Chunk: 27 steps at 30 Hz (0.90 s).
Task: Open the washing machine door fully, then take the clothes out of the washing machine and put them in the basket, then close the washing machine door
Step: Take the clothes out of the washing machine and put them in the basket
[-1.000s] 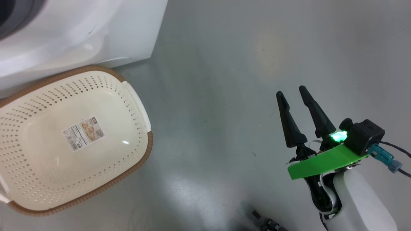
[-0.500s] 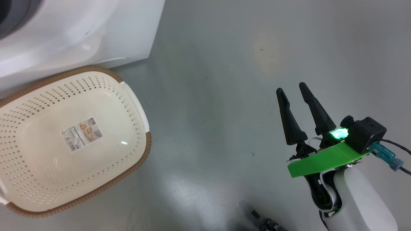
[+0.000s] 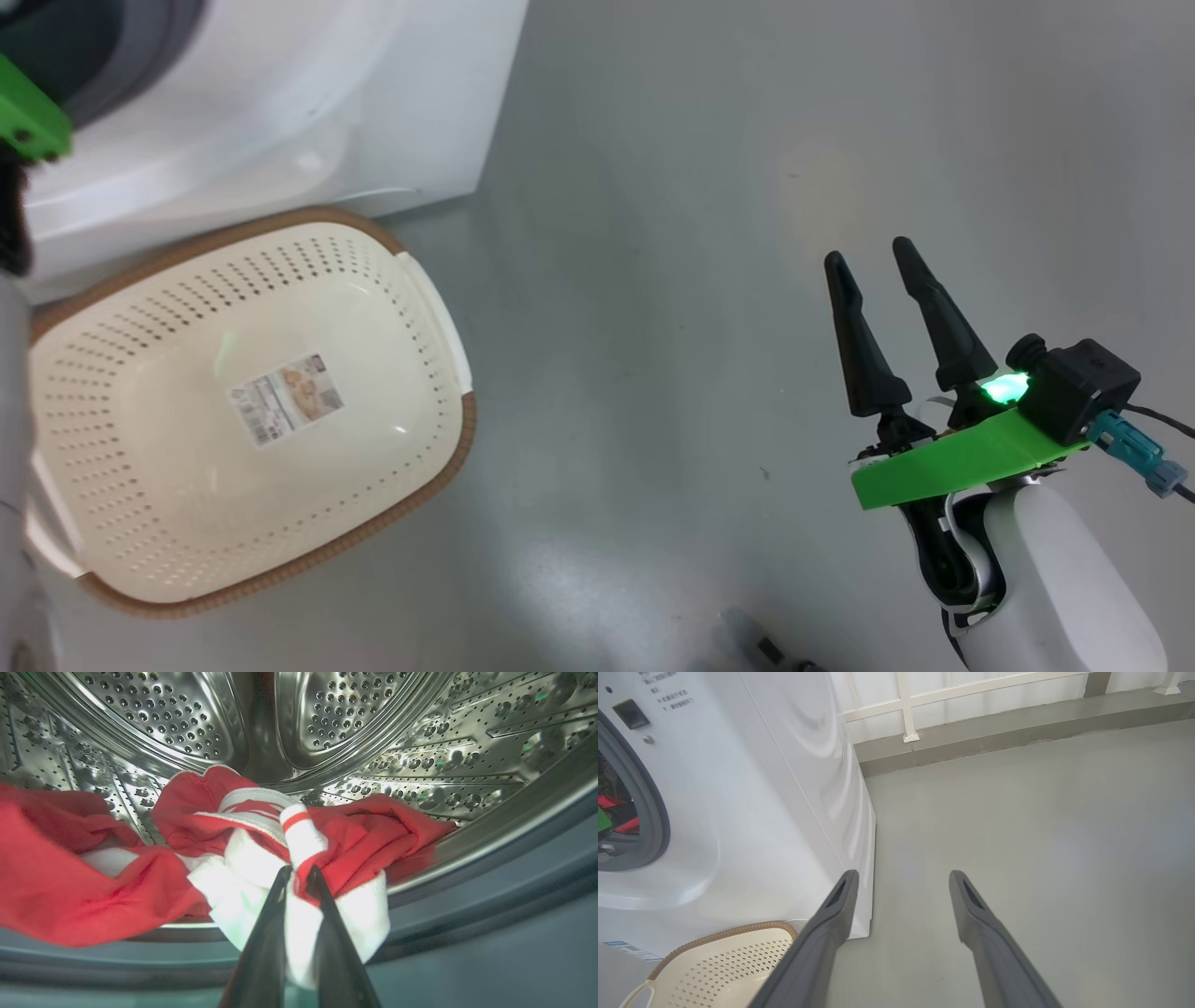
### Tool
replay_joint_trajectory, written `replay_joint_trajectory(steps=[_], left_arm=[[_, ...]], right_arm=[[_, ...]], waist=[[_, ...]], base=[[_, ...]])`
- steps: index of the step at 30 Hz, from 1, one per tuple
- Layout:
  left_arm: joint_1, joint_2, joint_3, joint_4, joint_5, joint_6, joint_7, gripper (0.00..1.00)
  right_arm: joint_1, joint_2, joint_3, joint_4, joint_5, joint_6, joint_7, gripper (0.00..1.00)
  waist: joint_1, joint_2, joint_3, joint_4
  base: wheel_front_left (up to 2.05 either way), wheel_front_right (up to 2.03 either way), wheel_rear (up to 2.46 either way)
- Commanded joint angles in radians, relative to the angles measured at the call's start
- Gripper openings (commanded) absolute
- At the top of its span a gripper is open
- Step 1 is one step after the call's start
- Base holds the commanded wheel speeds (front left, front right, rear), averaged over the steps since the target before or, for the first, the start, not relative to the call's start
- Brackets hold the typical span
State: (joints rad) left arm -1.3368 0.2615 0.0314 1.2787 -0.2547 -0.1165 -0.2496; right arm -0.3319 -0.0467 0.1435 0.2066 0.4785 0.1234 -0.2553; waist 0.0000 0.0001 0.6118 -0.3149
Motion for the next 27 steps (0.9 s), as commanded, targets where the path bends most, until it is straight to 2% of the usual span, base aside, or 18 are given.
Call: replay_joint_trajectory(steps=[1,12,27], left_arm=[[0.040,0.029,0.012,-0.035,-0.010,-0.008,-0.011,0.00],[0.260,-0.042,0.062,-0.324,-0.050,-0.014,-0.012,0.00],[0.549,-0.099,0.037,-0.684,-0.036,-0.014,-0.012,0.00]], right_arm=[[0.020,-0.004,0.010,-0.016,-0.014,0.007,-0.006,1.00],[0.063,-0.004,-0.036,-0.011,-0.057,0.007,-0.006,1.00],[0.116,-0.004,-0.077,0.000,-0.082,0.007,-0.006,1.00]], waist=[[0.0000,-0.0001,-0.029,0.027],[0.0000,-0.0001,-0.111,0.100],[0.0000,-0.0001,-0.201,0.155]], base=[[0.00,0.00,0.00],[0.00,0.00,0.00],[0.00,0.00,0.00]])
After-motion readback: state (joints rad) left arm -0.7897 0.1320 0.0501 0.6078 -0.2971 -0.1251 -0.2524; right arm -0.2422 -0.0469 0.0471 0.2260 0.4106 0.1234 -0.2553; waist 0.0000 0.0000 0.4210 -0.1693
